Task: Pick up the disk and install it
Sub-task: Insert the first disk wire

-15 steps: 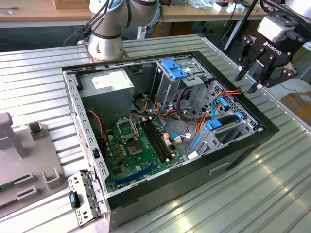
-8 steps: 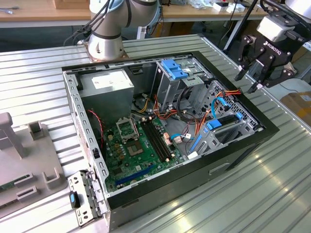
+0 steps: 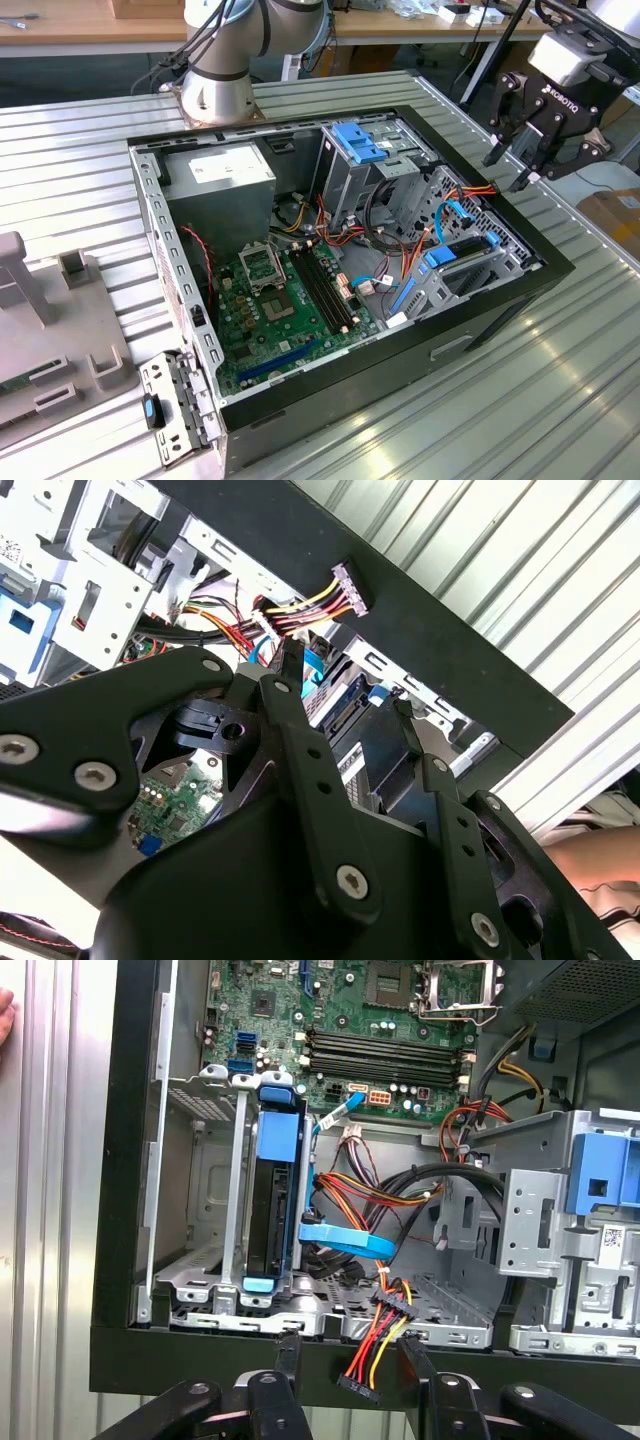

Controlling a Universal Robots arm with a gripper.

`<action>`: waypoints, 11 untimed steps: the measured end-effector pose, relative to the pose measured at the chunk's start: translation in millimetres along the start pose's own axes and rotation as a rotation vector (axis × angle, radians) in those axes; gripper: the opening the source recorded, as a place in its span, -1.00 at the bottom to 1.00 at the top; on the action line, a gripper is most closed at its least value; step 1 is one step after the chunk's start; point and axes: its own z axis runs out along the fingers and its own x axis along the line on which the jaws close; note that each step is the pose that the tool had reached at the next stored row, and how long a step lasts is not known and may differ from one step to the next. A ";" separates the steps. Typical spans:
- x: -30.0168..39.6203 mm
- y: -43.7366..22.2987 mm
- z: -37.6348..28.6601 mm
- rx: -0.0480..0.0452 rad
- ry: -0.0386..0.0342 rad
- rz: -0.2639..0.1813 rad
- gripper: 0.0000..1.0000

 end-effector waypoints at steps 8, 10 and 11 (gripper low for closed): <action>-1.6 -5.6 0.5 -0.0018 -0.0006 -0.031 0.01; -2.3 -7.6 0.8 -0.0024 -0.0008 -0.042 0.01; -2.5 -8.2 0.8 -0.0027 -0.0008 -0.047 0.01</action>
